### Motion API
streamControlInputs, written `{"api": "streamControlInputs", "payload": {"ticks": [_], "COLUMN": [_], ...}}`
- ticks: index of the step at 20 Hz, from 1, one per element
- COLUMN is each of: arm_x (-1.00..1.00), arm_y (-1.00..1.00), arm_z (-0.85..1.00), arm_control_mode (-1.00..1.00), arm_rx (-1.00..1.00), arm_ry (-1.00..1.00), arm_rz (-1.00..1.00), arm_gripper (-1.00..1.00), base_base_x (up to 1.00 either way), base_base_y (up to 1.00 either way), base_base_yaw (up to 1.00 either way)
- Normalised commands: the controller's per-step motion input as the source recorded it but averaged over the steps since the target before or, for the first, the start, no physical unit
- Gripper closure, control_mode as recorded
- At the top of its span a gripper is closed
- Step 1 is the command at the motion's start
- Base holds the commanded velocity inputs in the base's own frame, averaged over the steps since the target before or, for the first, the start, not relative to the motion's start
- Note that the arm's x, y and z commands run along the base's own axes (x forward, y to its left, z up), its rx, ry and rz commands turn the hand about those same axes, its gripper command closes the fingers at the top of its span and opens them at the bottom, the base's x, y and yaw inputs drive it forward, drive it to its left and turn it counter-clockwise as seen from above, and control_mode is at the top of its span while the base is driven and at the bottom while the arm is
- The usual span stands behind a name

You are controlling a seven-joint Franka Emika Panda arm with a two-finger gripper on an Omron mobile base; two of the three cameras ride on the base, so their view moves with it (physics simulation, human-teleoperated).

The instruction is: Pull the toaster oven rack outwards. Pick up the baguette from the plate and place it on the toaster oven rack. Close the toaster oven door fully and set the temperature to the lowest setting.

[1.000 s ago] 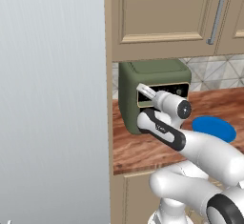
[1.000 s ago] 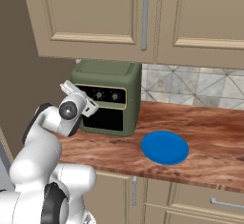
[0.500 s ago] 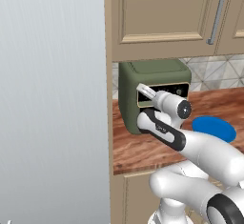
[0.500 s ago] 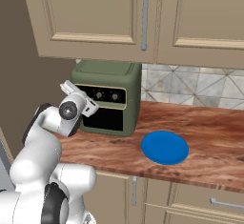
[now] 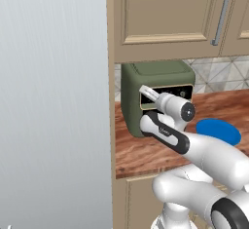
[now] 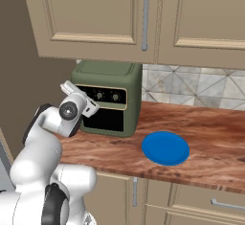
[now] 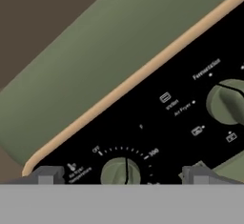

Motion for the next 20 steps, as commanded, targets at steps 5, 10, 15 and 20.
{"api": "streamControlInputs", "payload": {"ticks": [5,10,15,20], "arm_x": [0.07,0.01,0.01,0.00], "arm_y": [0.00,0.00,-0.01,-0.01], "arm_z": [0.00,0.00,-0.01,0.00], "arm_control_mode": [-1.00,-1.00,-1.00,-1.00], "arm_rx": [0.00,0.00,0.00,0.00], "arm_ry": [0.00,0.00,0.00,0.00], "arm_rz": [0.00,0.00,0.00,0.00], "arm_gripper": [-1.00,-1.00,-1.00,-1.00], "base_base_x": [0.00,0.00,0.00,0.00], "base_base_y": [0.00,0.00,0.00,0.00], "base_base_yaw": [0.00,0.00,0.00,0.00]}}
